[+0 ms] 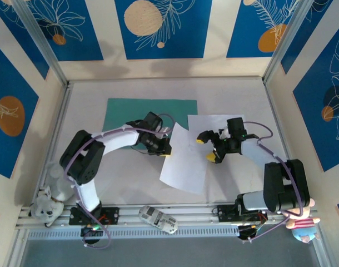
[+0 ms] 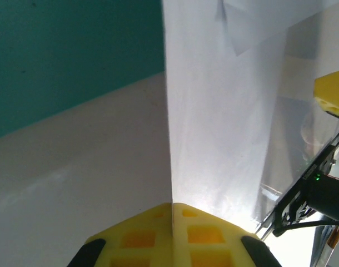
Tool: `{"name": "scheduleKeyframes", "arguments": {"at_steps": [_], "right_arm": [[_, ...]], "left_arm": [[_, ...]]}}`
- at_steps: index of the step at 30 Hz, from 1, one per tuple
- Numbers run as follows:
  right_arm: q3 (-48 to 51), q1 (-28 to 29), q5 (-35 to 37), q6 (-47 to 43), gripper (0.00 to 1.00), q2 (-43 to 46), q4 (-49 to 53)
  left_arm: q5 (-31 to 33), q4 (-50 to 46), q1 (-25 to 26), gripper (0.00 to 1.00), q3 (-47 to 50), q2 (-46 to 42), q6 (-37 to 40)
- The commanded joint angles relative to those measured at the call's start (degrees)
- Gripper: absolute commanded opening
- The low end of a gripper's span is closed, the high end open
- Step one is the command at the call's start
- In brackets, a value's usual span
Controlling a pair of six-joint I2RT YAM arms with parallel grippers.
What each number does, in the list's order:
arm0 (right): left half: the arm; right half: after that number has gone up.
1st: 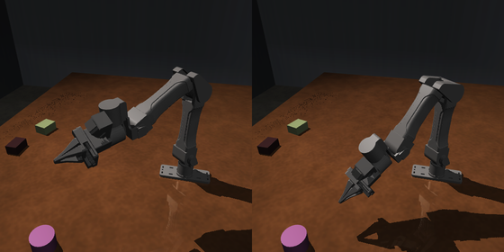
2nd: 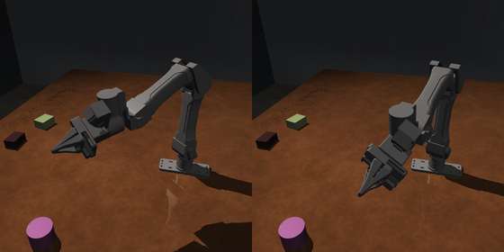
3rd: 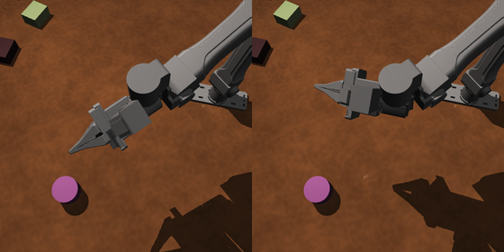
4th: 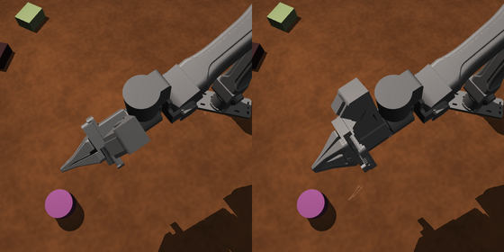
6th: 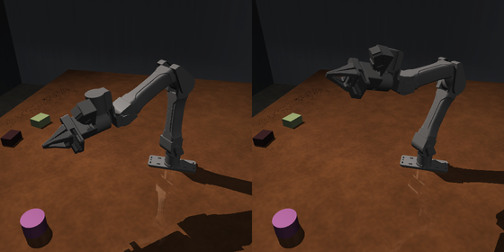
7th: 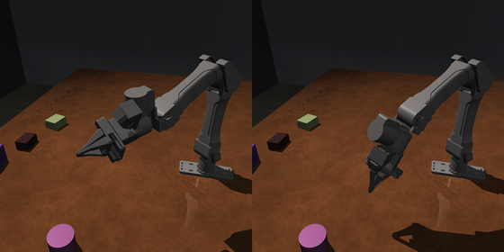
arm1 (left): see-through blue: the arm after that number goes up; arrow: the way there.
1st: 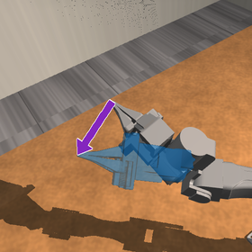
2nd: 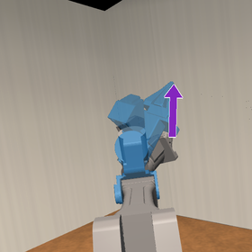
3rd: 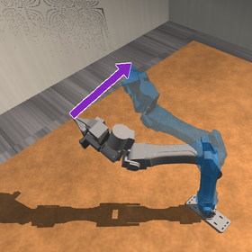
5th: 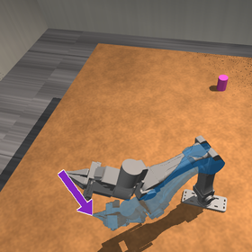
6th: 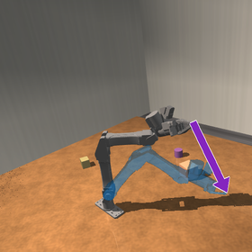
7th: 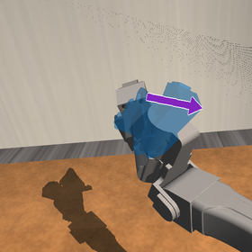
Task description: Put the files into the folder
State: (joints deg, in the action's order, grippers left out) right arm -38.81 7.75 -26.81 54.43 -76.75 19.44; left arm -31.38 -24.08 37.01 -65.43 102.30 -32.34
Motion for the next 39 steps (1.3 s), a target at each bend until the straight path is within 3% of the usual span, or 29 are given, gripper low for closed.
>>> {"name": "scheduleKeyframes", "arguments": {"at_steps": [1,6,10,14,21,24,34,39], "right_arm": [[0.8,0.6,-3.7,1.2,0.94,3.9,0.7],[3.3,1.1,-7.7,3.4,0.97,10.0,-4.1],[7.6,1.6,-11.3,8.3,0.98,15.4,-15.6],[12.4,1.7,-12.7,13.4,0.98,20.5,-29.0],[14.4,1.7,-12.5,19.9,0.99,24.6,-35.4],[16.7,2.3,-11.2,25.9,0.99,24.7,-44.1],[14.6,3.1,-10.0,33.3,0.99,21.5,-52.3],[13.2,4.4,-9.8,37.7,0.99,18.3,-58.3]], "left_arm": [[1.8,-5.4,-1.8,0.0,-1.7,-5.9,1.9],[4.0,-13.7,-3.6,0.0,-5.8,-13.2,2.7],[4.6,-19.5,-4.6,0.0,-11.1,-17.3,2.9],[3.0,-24.0,-4.7,0.0,-17.7,-19.0,2.7],[-3.4,-25.4,-4.7,0.0,-27.1,-19.7,-0.7],[-6.9,-24.5,-4.7,0.0,-30.4,-19.7,-2.8],[-17.3,-6.4,-3.4,0.0,-30.9,-22.5,-18.4],[-23.9,11.7,-2.6,0.0,-24.2,-23.5,-30.5]]}}
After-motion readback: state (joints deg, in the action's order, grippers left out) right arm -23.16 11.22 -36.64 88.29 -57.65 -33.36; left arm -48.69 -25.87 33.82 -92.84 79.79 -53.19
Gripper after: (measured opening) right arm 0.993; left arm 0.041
